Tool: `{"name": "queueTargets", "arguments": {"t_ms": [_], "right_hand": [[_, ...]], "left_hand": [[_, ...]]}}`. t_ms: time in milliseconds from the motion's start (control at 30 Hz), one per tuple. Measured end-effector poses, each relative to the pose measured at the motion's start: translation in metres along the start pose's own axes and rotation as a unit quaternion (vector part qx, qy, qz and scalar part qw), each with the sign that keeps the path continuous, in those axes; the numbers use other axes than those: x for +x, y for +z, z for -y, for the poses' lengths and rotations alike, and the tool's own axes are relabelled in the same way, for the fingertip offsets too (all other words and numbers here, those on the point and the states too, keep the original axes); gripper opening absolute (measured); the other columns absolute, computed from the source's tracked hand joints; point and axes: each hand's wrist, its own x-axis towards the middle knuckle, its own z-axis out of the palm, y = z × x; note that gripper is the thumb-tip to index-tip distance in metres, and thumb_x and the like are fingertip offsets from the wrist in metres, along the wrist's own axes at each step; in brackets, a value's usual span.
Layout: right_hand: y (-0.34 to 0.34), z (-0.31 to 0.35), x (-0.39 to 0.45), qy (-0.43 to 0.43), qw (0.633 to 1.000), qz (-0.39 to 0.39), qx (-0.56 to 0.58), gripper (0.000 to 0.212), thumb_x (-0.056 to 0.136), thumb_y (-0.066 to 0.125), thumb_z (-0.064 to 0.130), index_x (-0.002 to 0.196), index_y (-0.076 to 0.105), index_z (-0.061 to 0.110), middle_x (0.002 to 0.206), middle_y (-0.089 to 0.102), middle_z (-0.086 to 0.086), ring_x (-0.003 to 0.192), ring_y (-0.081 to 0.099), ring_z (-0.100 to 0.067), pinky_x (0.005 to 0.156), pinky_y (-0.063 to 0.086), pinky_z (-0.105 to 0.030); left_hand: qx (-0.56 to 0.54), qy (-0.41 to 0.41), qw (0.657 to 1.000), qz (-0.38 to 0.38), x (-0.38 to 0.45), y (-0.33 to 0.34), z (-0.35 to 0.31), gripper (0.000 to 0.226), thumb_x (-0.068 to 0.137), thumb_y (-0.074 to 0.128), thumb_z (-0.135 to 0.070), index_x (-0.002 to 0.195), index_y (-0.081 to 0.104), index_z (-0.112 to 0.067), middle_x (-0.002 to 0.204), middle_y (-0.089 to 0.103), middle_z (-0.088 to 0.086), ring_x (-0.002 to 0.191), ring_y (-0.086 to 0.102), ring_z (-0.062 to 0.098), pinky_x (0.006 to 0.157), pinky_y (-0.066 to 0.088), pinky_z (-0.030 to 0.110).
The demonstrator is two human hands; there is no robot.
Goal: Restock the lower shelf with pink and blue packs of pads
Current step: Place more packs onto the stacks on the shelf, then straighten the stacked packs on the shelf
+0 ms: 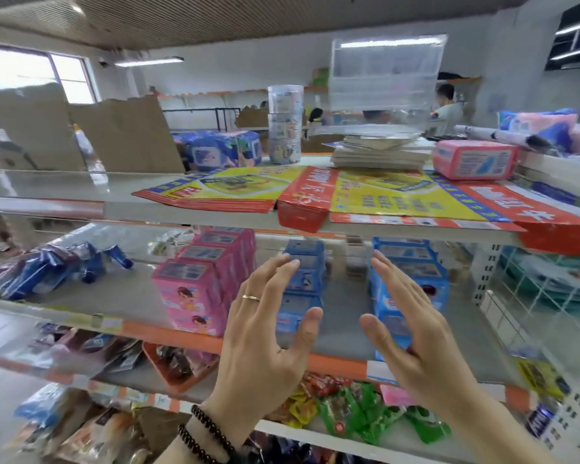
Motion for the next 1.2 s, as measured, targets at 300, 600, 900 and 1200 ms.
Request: {"name": "queueTargets", "arguments": {"t_ms": [300,600,900,1200], "right_hand": [[0.08,0.067,0.061,-0.044,0.999,0.026,-0.01,0.072,0.094,0.047,0.058,0.156,0.027,0.028,0.161,0.026,0.02,0.15,0.02,-0.002,0.12,0.029,-0.043],[0.099,0.087,0.088,-0.066,0.996,-0.037,-0.047,0.067,0.095,0.048,0.05,0.153,0.03,0.023,0.16,0.033,0.006,0.149,0.025,-0.004,0.119,0.026,-0.025],[0.051,0.064,0.082,-0.04,0.986,-0.071,-0.145,0.065,0.097,0.05,0.043,0.15,0.039,0.007,0.159,0.035,-0.005,0.149,0.029,-0.014,0.121,0.025,-0.03],[-0.012,0.015,0.104,-0.046,0.979,-0.096,-0.176,0.067,0.096,0.052,0.046,0.15,0.041,0.009,0.16,0.034,-0.008,0.149,0.03,-0.023,0.115,0.031,-0.056]], "left_hand": [[0.046,0.03,0.997,-0.045,0.026,-0.098,0.059,0.056,0.097,0.05,-0.052,0.143,0.047,-0.021,0.149,0.042,-0.013,0.141,0.038,0.006,0.113,0.04,0.043],[0.04,0.087,0.995,-0.043,0.052,-0.121,0.105,0.061,0.094,0.055,-0.05,0.144,0.048,-0.015,0.149,0.043,-0.004,0.14,0.041,0.014,0.111,0.041,0.045],[0.025,0.168,0.985,-0.01,0.077,-0.062,0.09,0.057,0.096,0.06,-0.039,0.142,0.05,-0.005,0.146,0.047,0.013,0.135,0.046,0.029,0.107,0.043,0.053],[0.048,0.184,0.982,-0.007,0.119,-0.005,0.042,0.057,0.097,0.061,-0.038,0.143,0.05,-0.006,0.147,0.045,0.013,0.137,0.044,0.03,0.11,0.039,0.053]]}}
